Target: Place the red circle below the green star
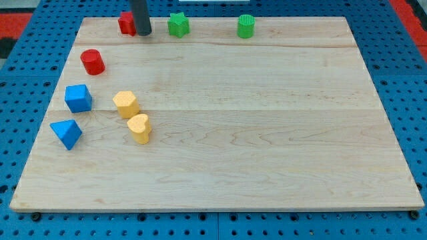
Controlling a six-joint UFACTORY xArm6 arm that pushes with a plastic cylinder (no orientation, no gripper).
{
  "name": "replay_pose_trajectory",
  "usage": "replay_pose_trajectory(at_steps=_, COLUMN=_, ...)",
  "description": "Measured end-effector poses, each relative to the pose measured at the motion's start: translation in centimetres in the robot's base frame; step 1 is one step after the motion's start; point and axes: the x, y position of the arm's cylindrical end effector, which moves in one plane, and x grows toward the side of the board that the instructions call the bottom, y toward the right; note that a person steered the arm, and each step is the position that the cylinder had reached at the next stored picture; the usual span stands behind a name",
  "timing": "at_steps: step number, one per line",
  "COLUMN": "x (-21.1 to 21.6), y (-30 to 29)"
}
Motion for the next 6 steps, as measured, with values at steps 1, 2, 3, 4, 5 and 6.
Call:
replay_pose_trajectory(at_steps=1, x=5.7, y=0.7)
replay_pose_trajectory(at_steps=2, x=8.6, y=3.4)
replay_pose_trajectory(at_steps=3, x=9.9, y=0.4)
replay_pose_trajectory(at_steps=4, x=10.4, y=-5.3)
replay_pose_trajectory(at_steps=5, x=10.6, y=-10.5)
replay_pose_trajectory(at_steps=6, x=9.5, y=-12.1)
